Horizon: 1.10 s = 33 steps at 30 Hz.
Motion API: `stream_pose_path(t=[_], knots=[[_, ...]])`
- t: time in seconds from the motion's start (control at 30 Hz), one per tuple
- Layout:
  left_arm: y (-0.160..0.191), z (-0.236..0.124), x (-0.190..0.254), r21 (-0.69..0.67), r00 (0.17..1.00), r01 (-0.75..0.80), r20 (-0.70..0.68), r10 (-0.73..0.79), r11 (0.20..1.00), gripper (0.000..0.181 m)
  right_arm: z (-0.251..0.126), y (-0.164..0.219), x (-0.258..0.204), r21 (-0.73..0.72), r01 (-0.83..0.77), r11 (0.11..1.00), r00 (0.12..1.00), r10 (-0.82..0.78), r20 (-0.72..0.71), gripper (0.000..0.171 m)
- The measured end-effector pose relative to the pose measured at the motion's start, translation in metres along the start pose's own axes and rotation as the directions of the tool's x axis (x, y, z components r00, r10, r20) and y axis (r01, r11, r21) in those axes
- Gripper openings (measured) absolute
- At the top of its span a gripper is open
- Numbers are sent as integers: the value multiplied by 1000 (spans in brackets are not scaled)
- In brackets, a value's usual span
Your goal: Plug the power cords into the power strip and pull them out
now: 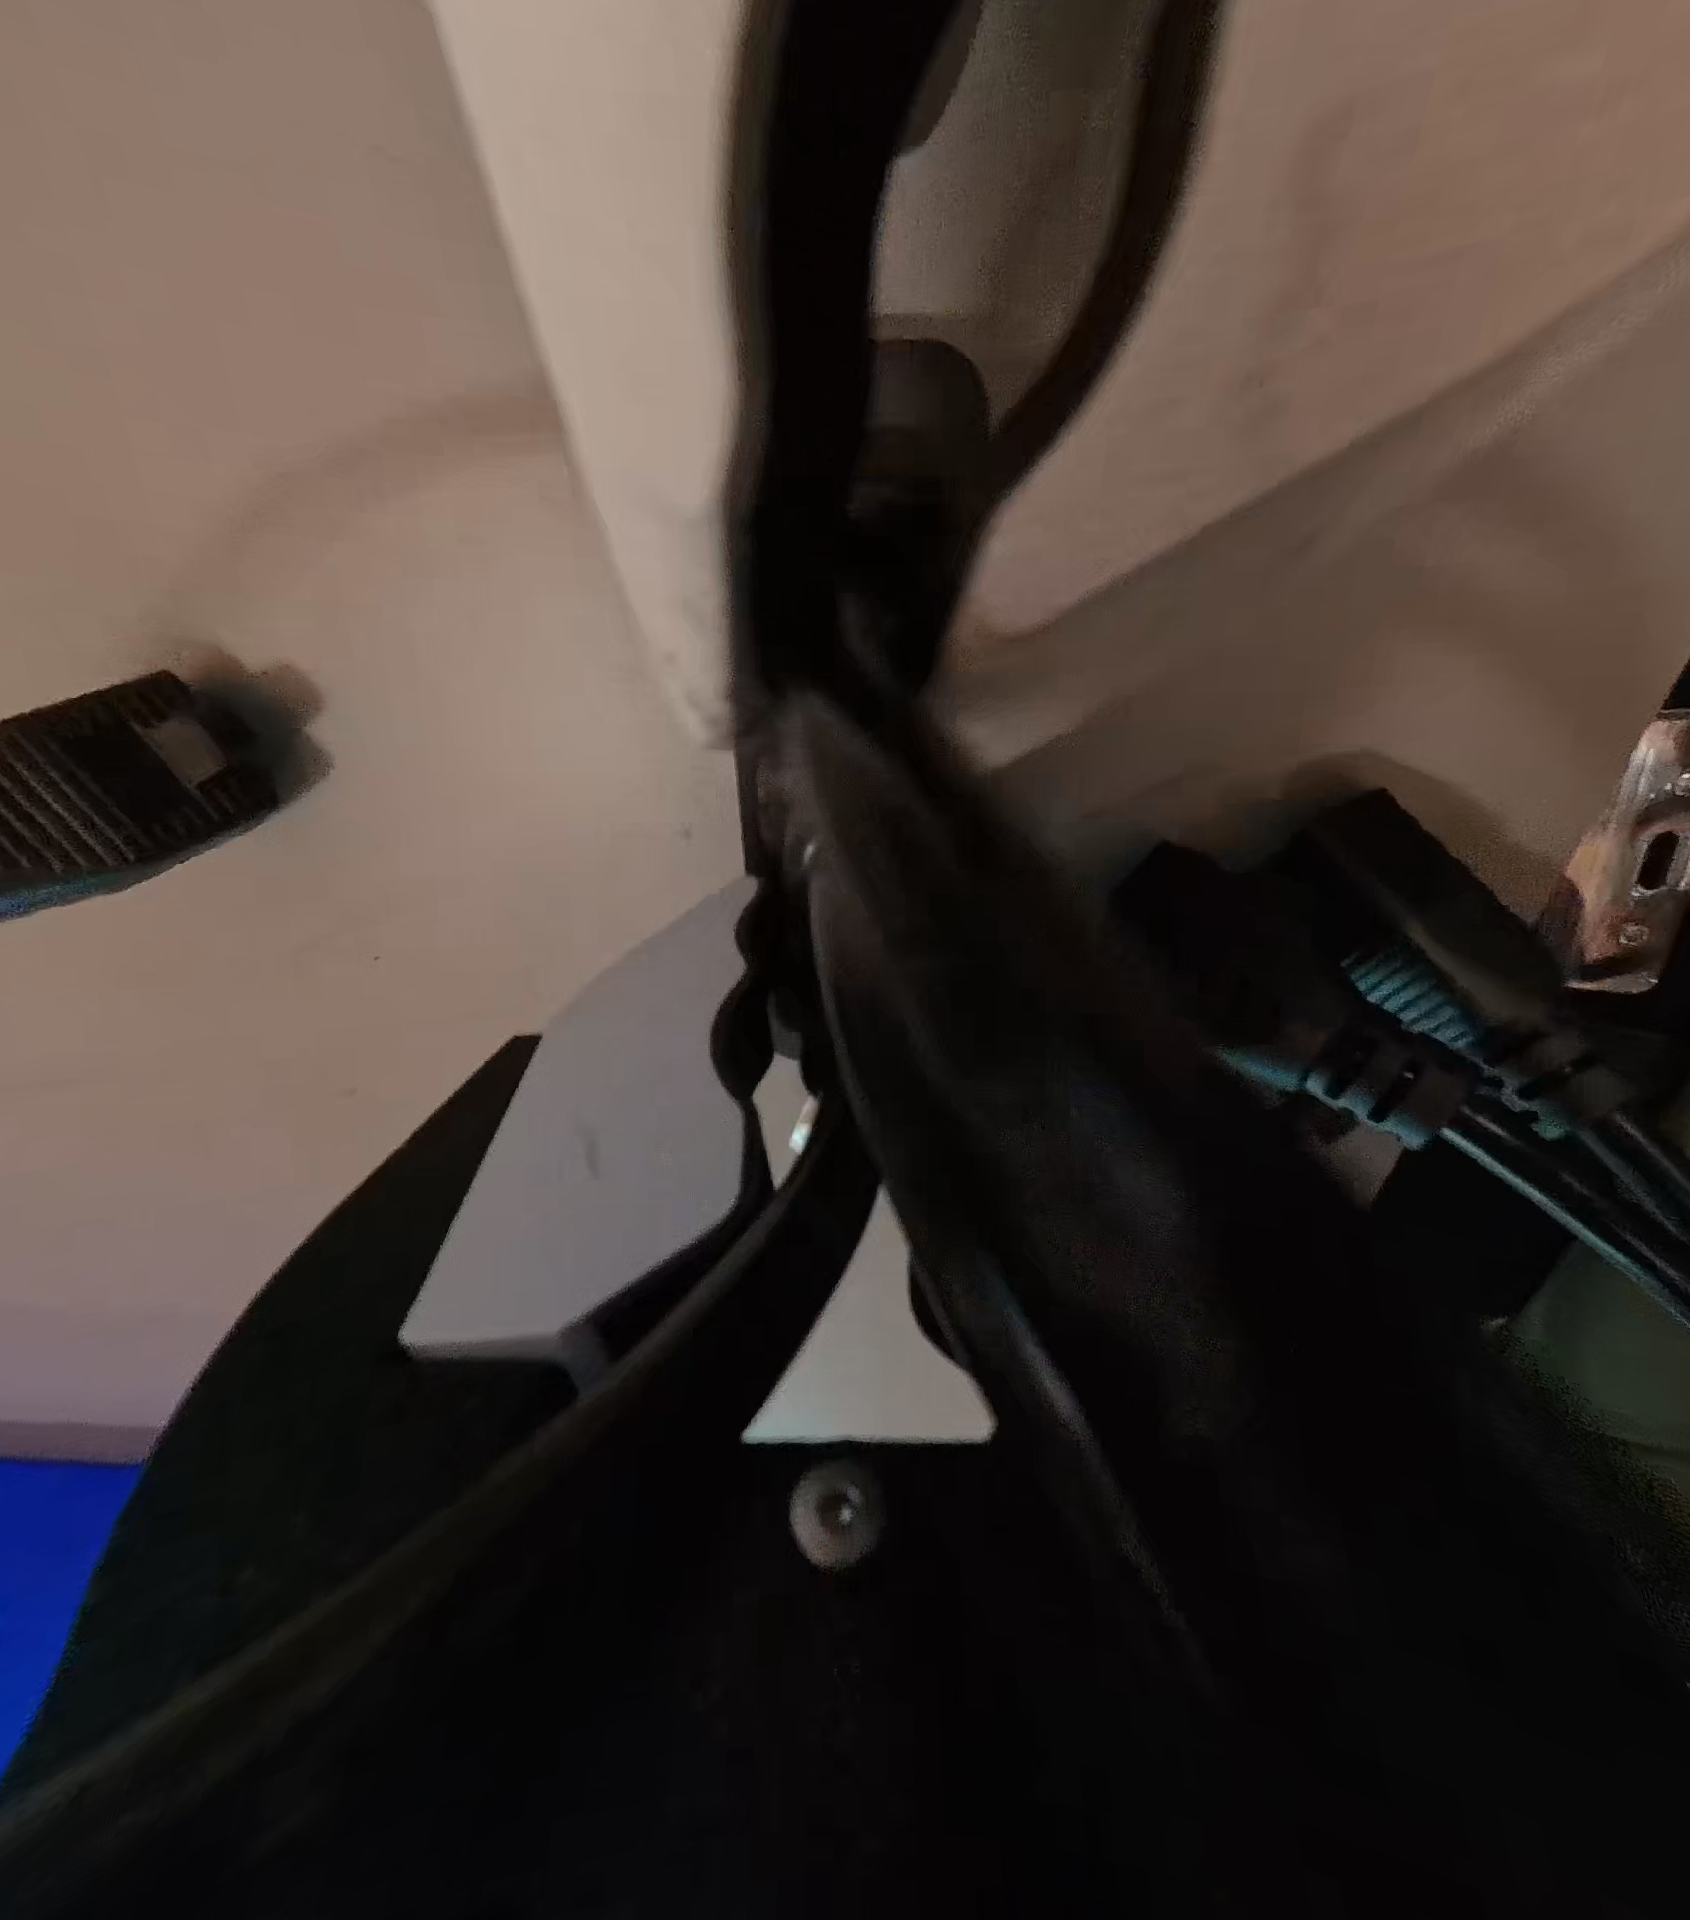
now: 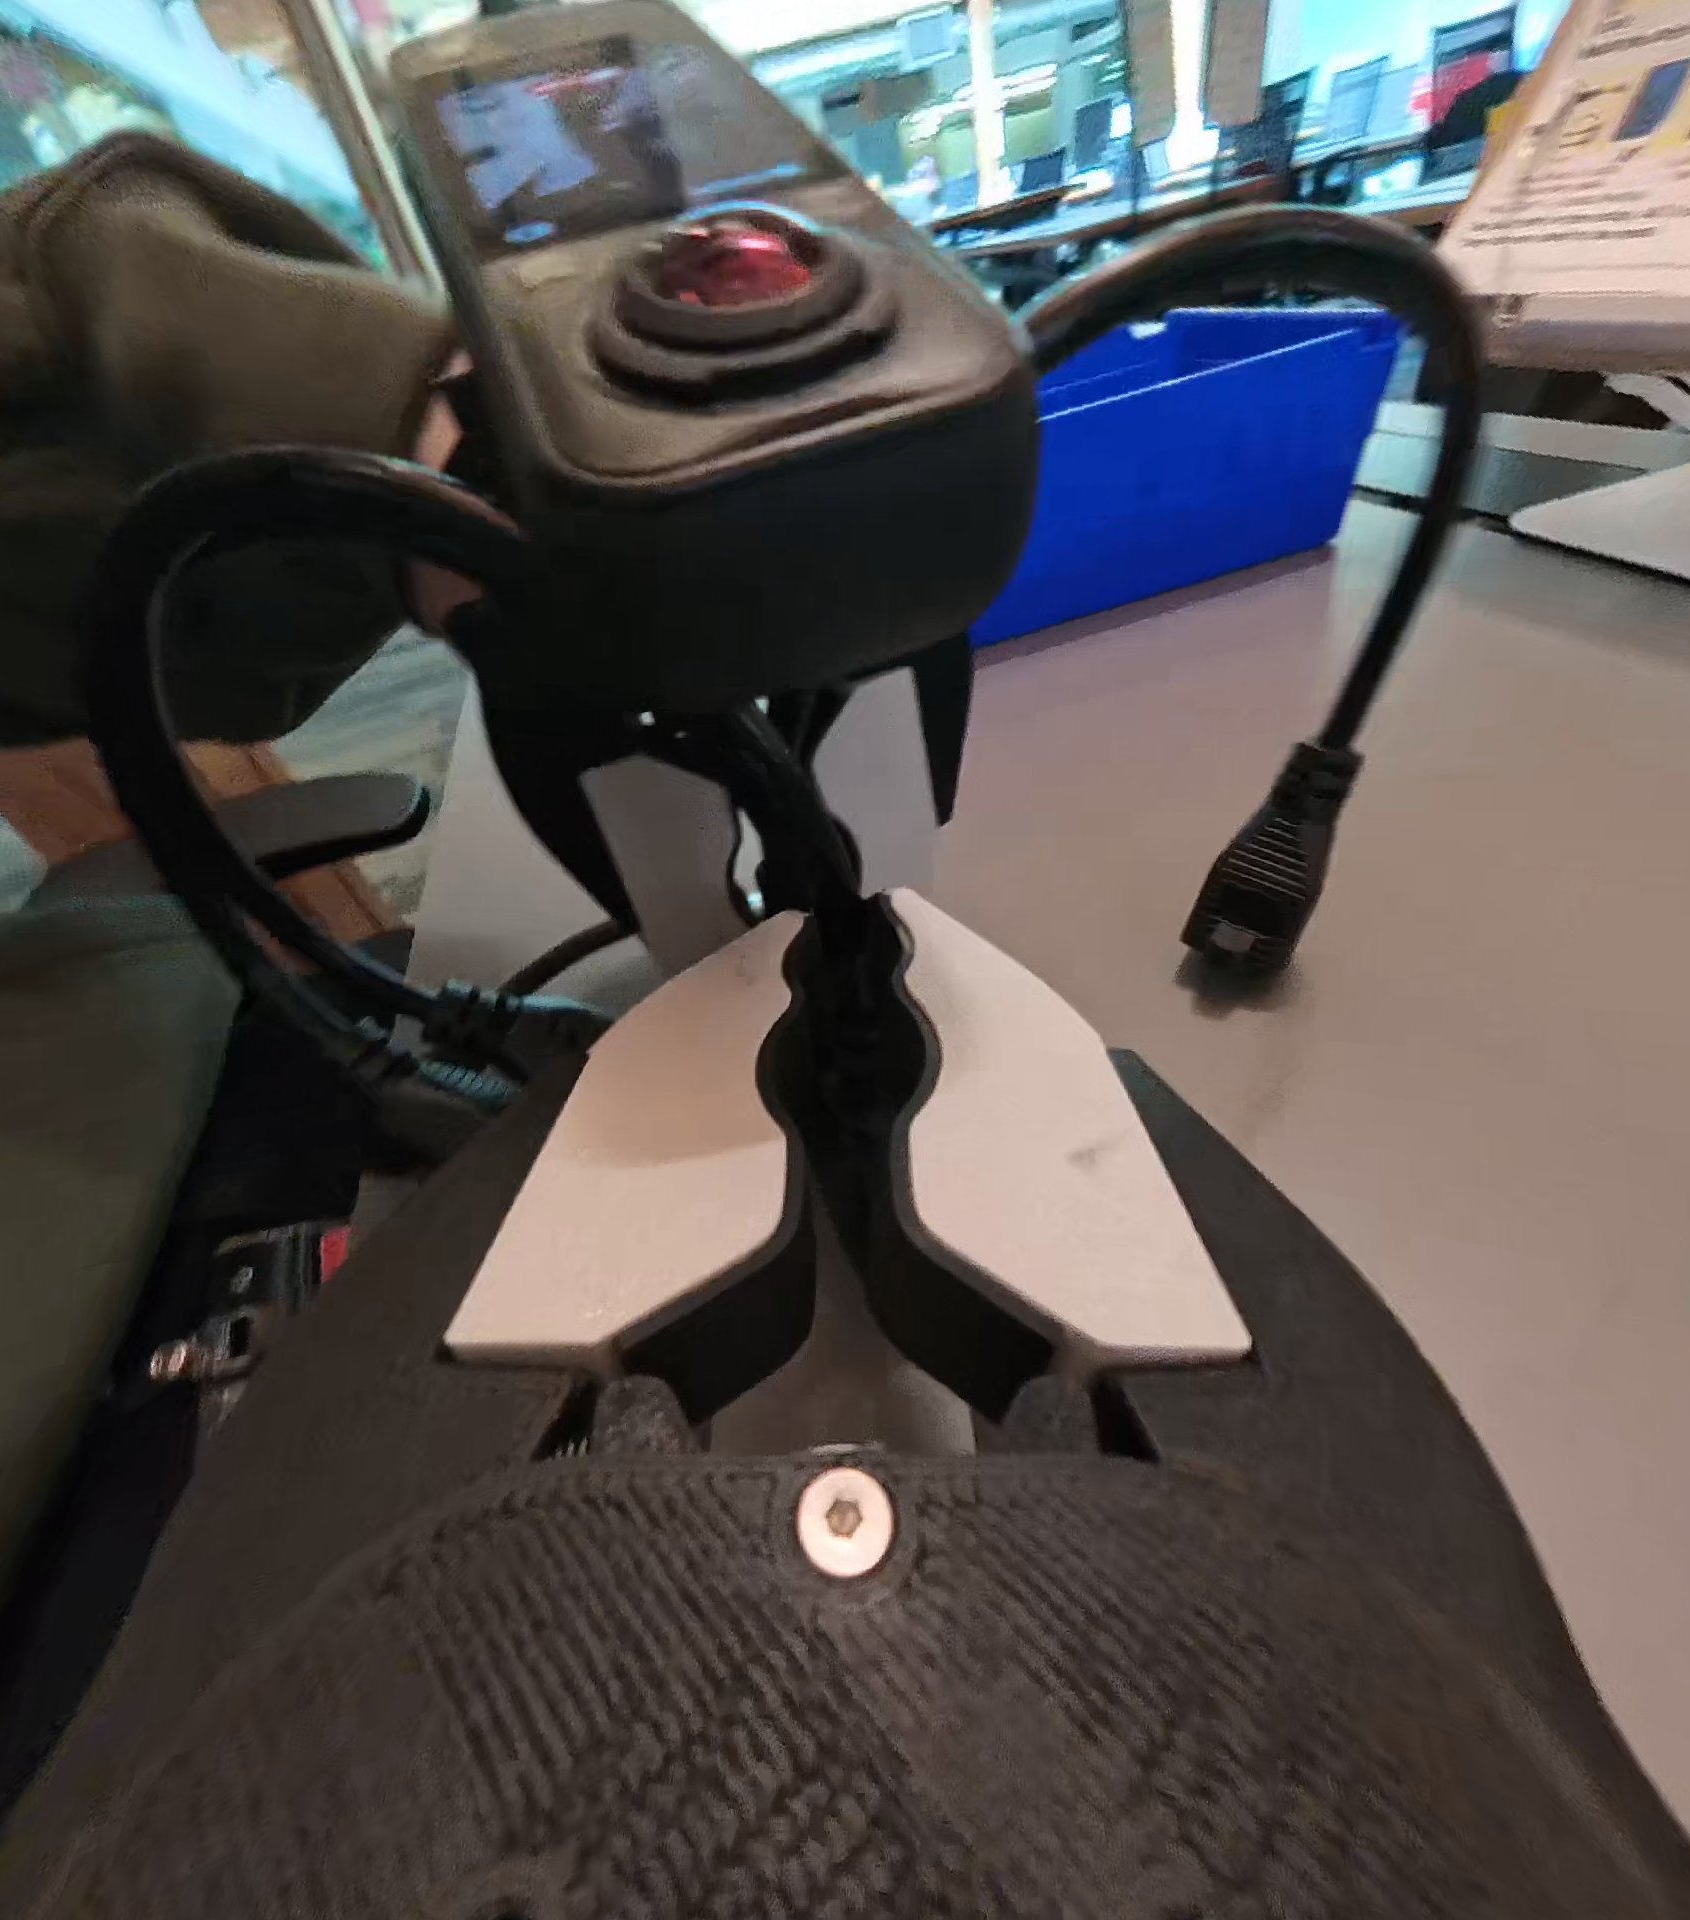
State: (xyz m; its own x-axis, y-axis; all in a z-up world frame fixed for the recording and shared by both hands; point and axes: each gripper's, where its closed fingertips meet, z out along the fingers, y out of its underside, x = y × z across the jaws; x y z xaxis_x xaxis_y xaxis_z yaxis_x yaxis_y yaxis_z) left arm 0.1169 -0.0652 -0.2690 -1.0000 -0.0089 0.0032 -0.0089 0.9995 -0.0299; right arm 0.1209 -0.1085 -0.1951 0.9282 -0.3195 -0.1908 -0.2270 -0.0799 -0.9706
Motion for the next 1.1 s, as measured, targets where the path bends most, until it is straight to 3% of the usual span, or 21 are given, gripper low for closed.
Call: stream_pose_path(t=[0.1, 0.27, 0.43, 0.57, 0.77, 0.87, 0.93, 1.1], knots=[[-1, 0, 1, 2, 1000, 1, 8, -1, 1000, 24, -1, 0, -2, -34, 34, 999, 999, -33, 10, 8], [-1, 0, -1, 41, 999, 34, 6, -35, 999, 24, 2, -3, 5, 71, -76, 995, 997, 76, 10, 8], [-3, 0, 1, 19, 1000, -11, 10, 11, 1000, 24, -5, 0, 2, -40, 14, 999, 1000, -13, 25, 8], [-5, 0, -1, 49, 999, 31, 9, -32, 998, 23, -2, -4, 10, 68, -117, 991, 993, 115, 30, 8], [-7, 0, 3, -7, 1000, -25, 10, 25, 1000, 23, -10, -1, 3, -16, -19, 1000, 999, 19, 32, 8], [-8, 0, 2, 14, 1000, -3, 5, 3, 1000, 26, -6, -3, 4, 43, -82, 996, 996, 80, 39, 8], [-7, 0, 6, 13, 999, -32, 0, 32, 999, 24, -9, 0, -6, 7, 1, 1000, 999, -2, 47, 8], [-8, 0, 5, 7, 1000, -13, -1, 13, 1000, 23, -10, -2, -2, 34, -49, 998, 998, 47, 49, 8]])
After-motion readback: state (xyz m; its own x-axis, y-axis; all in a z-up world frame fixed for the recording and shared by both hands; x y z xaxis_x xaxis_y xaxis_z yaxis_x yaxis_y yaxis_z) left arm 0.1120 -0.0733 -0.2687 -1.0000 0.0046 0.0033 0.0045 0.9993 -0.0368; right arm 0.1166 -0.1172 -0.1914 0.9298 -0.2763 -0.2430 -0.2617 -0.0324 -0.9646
